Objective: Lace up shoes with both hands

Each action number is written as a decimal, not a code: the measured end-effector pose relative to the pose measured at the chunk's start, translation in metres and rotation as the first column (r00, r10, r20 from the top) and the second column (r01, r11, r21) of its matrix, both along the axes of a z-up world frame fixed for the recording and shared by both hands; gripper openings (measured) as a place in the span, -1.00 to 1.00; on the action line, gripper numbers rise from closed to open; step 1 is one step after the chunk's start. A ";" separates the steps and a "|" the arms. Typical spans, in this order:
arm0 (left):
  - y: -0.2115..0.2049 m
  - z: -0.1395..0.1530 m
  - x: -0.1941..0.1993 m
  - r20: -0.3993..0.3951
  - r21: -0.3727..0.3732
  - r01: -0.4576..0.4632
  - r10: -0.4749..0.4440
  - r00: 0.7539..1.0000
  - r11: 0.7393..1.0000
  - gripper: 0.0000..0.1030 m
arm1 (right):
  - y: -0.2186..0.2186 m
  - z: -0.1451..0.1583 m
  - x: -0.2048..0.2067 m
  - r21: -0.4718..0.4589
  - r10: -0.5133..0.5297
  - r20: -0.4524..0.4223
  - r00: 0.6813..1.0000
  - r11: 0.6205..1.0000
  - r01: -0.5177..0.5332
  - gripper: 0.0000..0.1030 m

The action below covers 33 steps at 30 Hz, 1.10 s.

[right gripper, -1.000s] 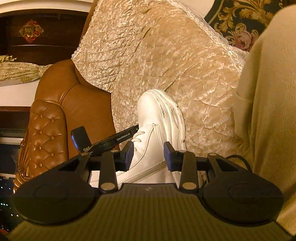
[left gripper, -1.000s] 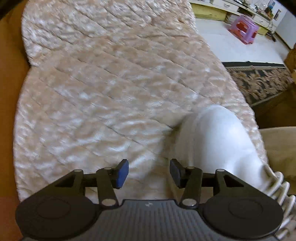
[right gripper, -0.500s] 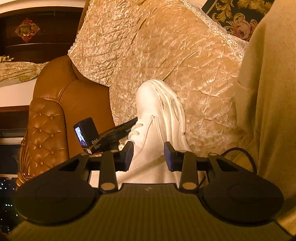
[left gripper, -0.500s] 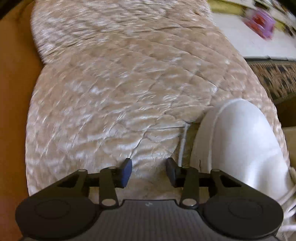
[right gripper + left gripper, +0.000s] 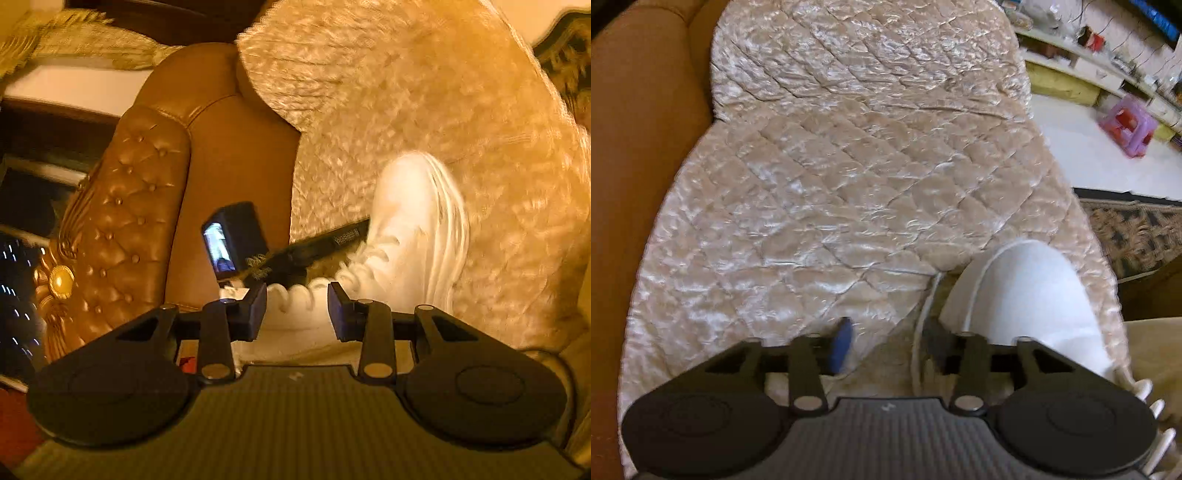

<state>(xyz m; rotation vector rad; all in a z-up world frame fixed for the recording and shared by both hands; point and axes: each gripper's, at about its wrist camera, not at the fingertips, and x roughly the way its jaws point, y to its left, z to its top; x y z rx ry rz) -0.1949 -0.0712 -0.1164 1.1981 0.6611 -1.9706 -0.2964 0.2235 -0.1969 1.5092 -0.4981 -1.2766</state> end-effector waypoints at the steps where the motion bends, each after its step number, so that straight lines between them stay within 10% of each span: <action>1: -0.002 -0.001 -0.001 -0.004 -0.004 0.020 -0.020 1.000 1.000 0.04 | 0.003 -0.004 -0.003 0.013 -0.021 0.017 1.000 1.000 0.020 -0.17; 14: -0.051 -0.018 -0.030 -0.008 0.152 0.201 -0.202 0.979 0.968 0.06 | 0.011 -0.021 -0.008 0.062 -0.085 0.059 0.995 0.995 0.082 -0.17; 21: -0.052 -0.027 -0.034 0.285 0.121 0.187 -0.214 0.934 0.975 0.69 | 0.013 -0.024 -0.010 0.080 -0.108 0.069 0.992 0.992 0.103 -0.17; 28: -0.037 -0.015 0.015 0.054 0.117 0.032 -0.039 0.998 0.993 0.52 | 0.016 -0.027 -0.013 0.082 -0.125 0.086 0.988 0.990 0.118 -0.17; 33: -0.037 -0.001 0.042 -0.180 0.231 -0.106 0.150 0.972 0.967 0.35 | 0.015 -0.025 -0.013 0.082 -0.119 0.078 0.990 0.990 0.112 -0.17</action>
